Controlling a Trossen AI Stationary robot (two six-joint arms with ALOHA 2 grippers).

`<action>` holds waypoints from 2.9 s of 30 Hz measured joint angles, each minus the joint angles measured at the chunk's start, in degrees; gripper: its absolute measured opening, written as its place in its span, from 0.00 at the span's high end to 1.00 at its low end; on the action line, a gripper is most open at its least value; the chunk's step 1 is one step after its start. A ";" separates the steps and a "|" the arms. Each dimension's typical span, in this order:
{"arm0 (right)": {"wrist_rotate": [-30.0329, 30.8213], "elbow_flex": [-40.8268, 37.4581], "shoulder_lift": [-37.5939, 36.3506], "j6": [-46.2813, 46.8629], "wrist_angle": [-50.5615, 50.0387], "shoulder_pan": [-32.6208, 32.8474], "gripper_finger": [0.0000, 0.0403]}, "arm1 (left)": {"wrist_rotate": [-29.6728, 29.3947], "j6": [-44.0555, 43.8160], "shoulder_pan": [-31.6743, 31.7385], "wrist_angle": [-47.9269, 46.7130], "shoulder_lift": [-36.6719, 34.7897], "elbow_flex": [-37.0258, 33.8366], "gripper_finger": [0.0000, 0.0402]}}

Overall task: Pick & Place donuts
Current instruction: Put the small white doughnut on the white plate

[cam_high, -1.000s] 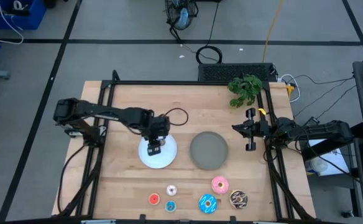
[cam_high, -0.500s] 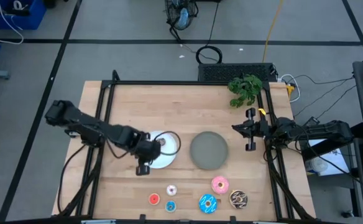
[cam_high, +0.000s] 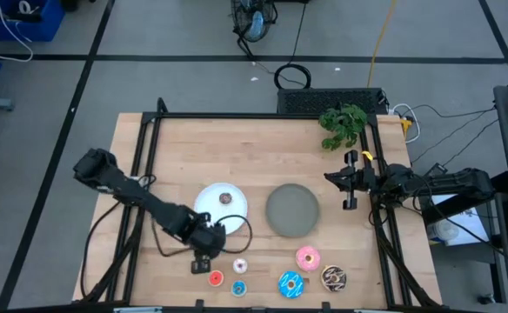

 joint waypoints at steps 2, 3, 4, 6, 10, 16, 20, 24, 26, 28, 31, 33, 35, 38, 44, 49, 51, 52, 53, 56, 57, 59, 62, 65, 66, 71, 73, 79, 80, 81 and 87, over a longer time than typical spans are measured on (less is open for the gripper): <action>0.00 0.02 0.30 0.02 0.24 0.00 1.00 | 0.28 2.44 -0.55 -1.27 2.99 3.24 0.99; -0.01 0.00 0.34 0.02 0.13 0.00 1.00 | 0.38 4.16 -0.77 -1.98 4.41 5.67 0.99; -0.03 0.02 0.40 0.02 0.07 0.00 1.00 | 0.60 5.95 -0.87 -2.70 5.50 8.02 0.98; -0.04 0.02 0.46 0.04 0.18 0.00 1.00 | 0.28 8.15 -0.85 -4.71 8.21 13.38 0.98; -0.19 0.02 0.50 0.04 0.14 0.00 1.00 | -1.37 12.23 0.81 -11.12 15.35 23.24 0.99; -0.26 0.02 0.57 0.05 -0.72 0.00 1.00 | -3.95 19.96 0.94 -12.74 23.66 33.72 0.96; -0.28 0.02 0.61 0.71 -0.72 0.00 1.00 | -5.96 21.67 1.57 -15.84 26.57 37.40 0.98; -0.28 0.02 0.68 1.55 -1.25 0.00 1.00 | -5.68 24.19 1.67 -15.75 26.50 37.09 0.99; -0.28 0.01 0.80 1.55 -1.81 0.00 1.00 | -5.56 24.45 1.67 -15.79 26.62 37.01 0.99; -0.28 0.02 0.95 1.57 -1.75 0.00 1.00 | -5.58 24.55 1.71 -15.72 26.56 37.01 0.97; -0.28 0.02 0.99 1.55 -1.67 0.00 1.00 | -5.76 24.97 1.74 -15.67 26.55 37.01 0.95; -0.28 0.01 0.99 1.55 -1.64 0.00 1.00 | -6.59 24.53 1.67 -15.67 26.56 37.01 0.95; -0.28 0.02 0.99 1.55 -1.64 -0.02 1.00 | -7.80 23.42 1.46 -15.63 26.56 37.01 0.97; -0.28 0.02 0.99 1.55 -1.62 -0.02 1.00 | -9.22 22.66 1.42 -15.41 26.56 36.97 0.99; -0.16 0.02 0.99 1.20 -1.62 -0.02 1.00 | -9.66 26.34 1.12 -14.75 26.58 36.60 0.95; -0.09 0.01 0.96 -1.38 -1.56 -0.02 1.00 | -6.67 26.84 -0.23 -14.12 27.42 36.27 0.96; -0.07 0.02 0.99 -2.00 -1.51 -0.02 1.00 | -5.73 25.80 -0.64 -14.01 27.51 36.29 0.95; -0.06 0.02 0.99 -2.47 -1.44 -0.02 1.00 | -5.74 25.79 -0.90 -14.02 27.67 36.29 0.94; -0.06 0.02 0.99 -3.28 -1.34 -0.02 1.00 | -6.20 25.70 -1.05 -13.85 27.78 36.27 0.92; -0.06 0.02 0.99 -4.76 -1.12 -0.02 1.00 | -8.23 25.23 -1.04 -11.71 28.30 36.29 0.83; -0.06 0.02 0.99 -4.84 -0.92 -0.02 1.00 | -8.96 25.20 -0.97 -11.59 28.44 36.29 0.79; -0.09 0.02 0.99 -4.89 -0.27 -0.02 1.00 | -9.92 25.11 -0.63 -11.67 28.68 36.29 0.70; -0.15 0.01 0.97 -4.46 0.53 -0.02 1.00 | -9.70 24.14 -0.01 -12.26 28.88 36.29 0.57; -0.23 0.02 0.99 -4.46 0.60 -0.02 1.00 | -8.44 24.13 0.43 -12.30 28.94 36.29 0.50; -0.24 0.01 0.98 -4.46 0.60 -0.02 1.00 | -8.31 24.06 0.44 -12.29 28.94 36.27 0.49; -0.26 0.00 0.96 -4.46 0.65 -0.02 1.00 | -8.44 24.68 0.27 -11.43 28.94 34.60 0.47; -0.26 0.02 0.97 -4.46 0.63 -0.02 1.00 | -7.36 24.78 0.27 -10.03 28.94 32.44 0.47; -0.26 0.02 0.99 -4.46 0.66 -0.02 1.00 | -6.56 25.72 0.39 -7.23 29.05 29.10 0.47; -0.28 0.02 0.99 -4.46 0.66 -0.02 1.00 | -6.50 25.76 0.42 -6.58 29.05 28.76 0.47; -0.28 0.02 0.98 -4.46 0.65 -0.02 1.00 | -6.38 25.78 0.42 -5.95 29.05 28.35 0.47; -0.28 0.00 0.98 -2.93 0.63 -0.02 1.00 | -6.36 25.82 0.42 -4.79 29.05 27.88 0.47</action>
